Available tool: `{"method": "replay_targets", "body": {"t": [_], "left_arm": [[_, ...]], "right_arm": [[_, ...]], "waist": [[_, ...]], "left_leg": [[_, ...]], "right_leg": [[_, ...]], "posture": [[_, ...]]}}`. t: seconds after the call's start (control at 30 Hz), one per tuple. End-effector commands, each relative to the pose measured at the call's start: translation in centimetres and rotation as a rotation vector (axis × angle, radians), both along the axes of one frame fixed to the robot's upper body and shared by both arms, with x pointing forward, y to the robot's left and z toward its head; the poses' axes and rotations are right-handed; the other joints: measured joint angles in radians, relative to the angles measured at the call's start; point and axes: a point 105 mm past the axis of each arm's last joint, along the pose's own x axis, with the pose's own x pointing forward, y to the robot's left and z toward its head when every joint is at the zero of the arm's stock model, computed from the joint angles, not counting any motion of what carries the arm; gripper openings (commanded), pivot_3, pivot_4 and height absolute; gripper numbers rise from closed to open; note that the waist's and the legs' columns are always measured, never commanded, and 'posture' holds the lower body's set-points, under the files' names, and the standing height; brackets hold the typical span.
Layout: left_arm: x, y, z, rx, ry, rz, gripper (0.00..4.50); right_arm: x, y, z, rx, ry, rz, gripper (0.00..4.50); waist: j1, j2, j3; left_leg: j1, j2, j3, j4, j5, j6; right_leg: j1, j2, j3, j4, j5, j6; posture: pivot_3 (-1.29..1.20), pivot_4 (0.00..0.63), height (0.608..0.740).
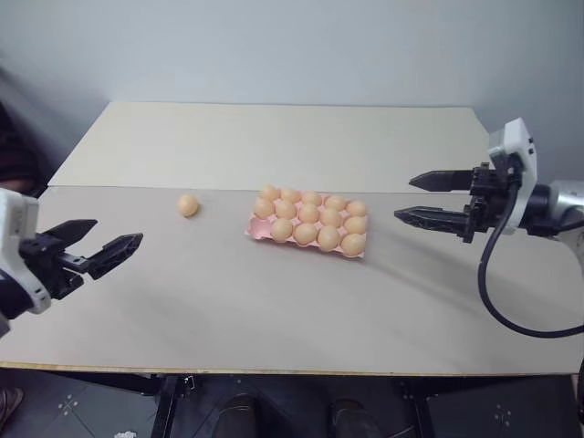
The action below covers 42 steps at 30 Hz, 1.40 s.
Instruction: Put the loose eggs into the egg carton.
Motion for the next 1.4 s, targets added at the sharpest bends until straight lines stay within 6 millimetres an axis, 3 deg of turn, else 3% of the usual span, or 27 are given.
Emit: {"method": "replay_targets", "body": {"t": [0.03,0.17,0.3,0.63,0.93,1.4], "left_arm": [[2.6,0.2,-1.1,0.04,-0.006,0.164,4.45],[6.8,-1.4,-2.2,0.01,-0.042,0.187,4.45],[10.2,-1.8,-3.0,0.017,-0.063,0.22,4.45],[16.4,-1.1,-5.4,-0.03,-0.047,0.268,4.45],[20.3,-1.8,-6.3,-0.091,-0.029,0.23,4.45],[22.4,-2.7,-8.5,-0.035,0.039,0.234,4.45]], "right_arm": [[-0.1,0.4,1.0,-0.004,-0.055,0.027,4.5],[-0.2,0.6,1.2,-0.005,-0.06,0.037,4.5],[-0.5,0.2,1.2,-0.023,-0.057,0.019,4.5],[-1.3,0.0,1.0,-0.03,-0.044,-0.012,4.5],[-1.7,0.0,1.1,-0.037,-0.033,-0.024,4.5],[-2.5,-0.2,1.1,-0.051,-0.004,-0.033,4.5]], "waist": [[0.004,0.0,0.0],[0.006,-0.001,0.0],[0.003,-0.001,0.0],[0.004,-0.001,0.0],[0.005,-0.001,0.0],[0.005,-0.001,0.0]], "left_leg": [[0.0,0.0,0.0,0.0,0.0,0.0],[-0.002,-0.001,0.0,0.0,0.0,0.0],[-0.002,-0.001,0.0,0.0,0.0,-0.001],[-0.002,-0.001,0.0,0.001,0.0,-0.001],[-0.004,-0.001,0.0,0.001,0.001,-0.001],[-0.006,-0.001,-0.001,0.002,0.001,-0.002]], "right_leg": [[0.0,0.0,0.0,0.0,0.0,0.0],[-0.001,0.0,0.0,0.0,0.0,0.0],[-0.002,0.0,0.0,0.0,0.0,0.0],[-0.002,0.0,-0.001,0.001,0.0,0.0],[-0.002,0.0,-0.002,0.001,0.0,0.0],[-0.003,0.0,-0.004,0.002,0.001,0.001]], "posture": [[0.0,0.15,0.74],[0.0,0.15,0.74],[0.0,0.15,0.74],[0.0,0.15,0.74],[0.0,0.15,0.74],[0.0,0.15,0.74]]}}
